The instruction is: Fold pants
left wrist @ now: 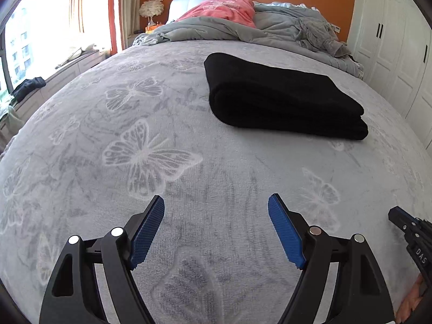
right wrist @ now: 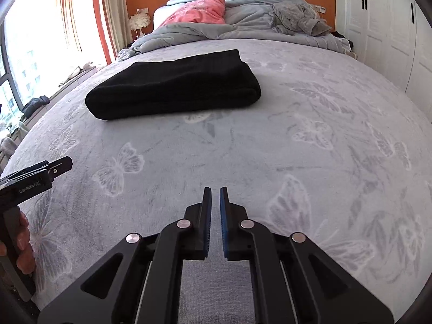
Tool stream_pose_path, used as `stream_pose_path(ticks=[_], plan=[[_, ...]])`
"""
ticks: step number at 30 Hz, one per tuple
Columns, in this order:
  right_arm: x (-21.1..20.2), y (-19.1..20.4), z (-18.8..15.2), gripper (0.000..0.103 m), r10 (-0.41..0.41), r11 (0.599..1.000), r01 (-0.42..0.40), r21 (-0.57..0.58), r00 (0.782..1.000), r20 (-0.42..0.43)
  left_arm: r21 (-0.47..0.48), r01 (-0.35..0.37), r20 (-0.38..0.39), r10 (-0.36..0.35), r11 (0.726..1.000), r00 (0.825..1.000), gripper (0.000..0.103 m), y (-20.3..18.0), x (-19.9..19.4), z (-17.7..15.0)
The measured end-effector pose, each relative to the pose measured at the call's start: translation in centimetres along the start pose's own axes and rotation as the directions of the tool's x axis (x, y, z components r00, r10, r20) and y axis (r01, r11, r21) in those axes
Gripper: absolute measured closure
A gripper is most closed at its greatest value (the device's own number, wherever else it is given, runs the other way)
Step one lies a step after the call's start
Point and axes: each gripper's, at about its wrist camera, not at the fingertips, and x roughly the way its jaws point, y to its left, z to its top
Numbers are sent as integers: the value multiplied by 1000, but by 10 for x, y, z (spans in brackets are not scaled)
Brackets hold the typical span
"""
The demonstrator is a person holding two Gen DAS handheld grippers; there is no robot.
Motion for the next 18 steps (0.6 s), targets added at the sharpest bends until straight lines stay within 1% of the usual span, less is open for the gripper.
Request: stream_pose_path(ticks=[1, 3, 10, 18], plan=[[3, 1, 0, 96, -1, 1000, 1, 2, 1000, -4, -9, -11, 0, 11, 1000, 1000, 27, 1, 2, -1], [8, 3, 0, 96, -1, 1000, 1, 6, 1000, -14, -10, -7, 5, 7, 1000, 1000, 27, 0, 3, -1], [14, -1, -2, 96, -33, 999, 33, 27, 999, -31, 42, 11, 73, -14, 999, 997, 27, -9, -9, -2], [14, -3, -2, 96, -52, 998, 53, 27, 998, -26, 58, 7, 100, -13, 998, 995, 27, -12, -15, -4]])
